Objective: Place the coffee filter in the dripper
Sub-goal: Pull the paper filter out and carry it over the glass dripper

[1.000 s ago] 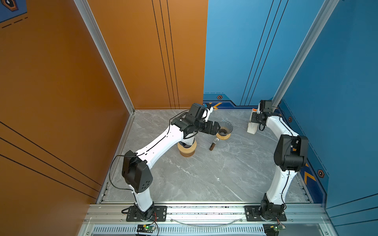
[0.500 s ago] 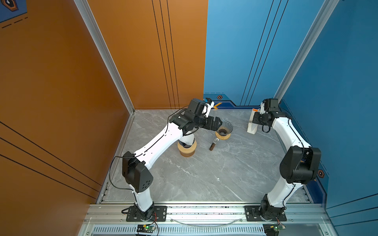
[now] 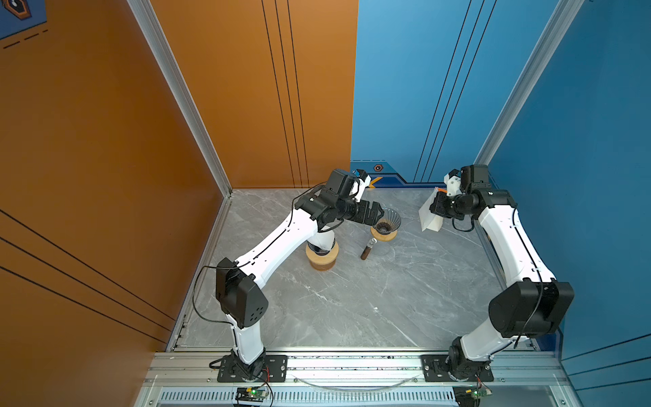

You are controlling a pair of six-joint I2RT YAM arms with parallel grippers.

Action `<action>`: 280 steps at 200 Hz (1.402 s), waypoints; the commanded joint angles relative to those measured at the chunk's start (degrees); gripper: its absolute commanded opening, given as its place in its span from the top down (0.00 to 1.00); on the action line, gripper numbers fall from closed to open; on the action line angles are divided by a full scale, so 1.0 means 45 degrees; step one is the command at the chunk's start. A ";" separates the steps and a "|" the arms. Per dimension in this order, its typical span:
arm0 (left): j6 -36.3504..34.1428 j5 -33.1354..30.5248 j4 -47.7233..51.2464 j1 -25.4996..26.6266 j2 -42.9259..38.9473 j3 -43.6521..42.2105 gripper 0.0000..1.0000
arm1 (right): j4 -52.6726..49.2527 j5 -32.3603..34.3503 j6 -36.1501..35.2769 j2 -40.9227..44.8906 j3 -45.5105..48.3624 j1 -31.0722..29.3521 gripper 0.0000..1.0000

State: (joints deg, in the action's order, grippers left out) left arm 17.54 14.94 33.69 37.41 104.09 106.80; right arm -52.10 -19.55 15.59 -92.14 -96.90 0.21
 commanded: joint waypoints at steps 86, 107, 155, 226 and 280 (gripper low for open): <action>-0.0187 0.0249 0.0325 -0.0213 0.0052 0.0299 0.02 | -0.2305 -0.0830 0.1395 -0.0295 -0.1916 -0.2082 1.00; -0.0177 0.0244 0.0328 -0.0227 0.0033 0.0289 0.02 | -0.2511 -0.0353 0.1735 -0.0764 -0.2362 -0.2413 1.00; -0.0283 0.0432 0.0325 -0.0284 -0.0036 0.0138 0.02 | -0.4064 0.1242 0.2003 -0.2469 -0.4316 -0.3340 1.00; -0.0228 0.0781 0.0325 -0.0480 -0.0067 0.0094 0.02 | -0.5504 0.3076 0.2182 -0.4583 -0.6455 -0.4290 1.00; -0.0021 0.1029 0.0325 -0.0507 0.0225 0.0210 0.02 | -0.6070 0.3729 0.2120 -0.5649 -0.7194 -0.4634 1.00</action>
State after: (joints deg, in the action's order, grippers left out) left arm 17.39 17.41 34.11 35.62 104.09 106.80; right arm -75.90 -5.85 24.51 -116.18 -127.52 -20.10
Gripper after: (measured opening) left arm 0.980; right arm 0.048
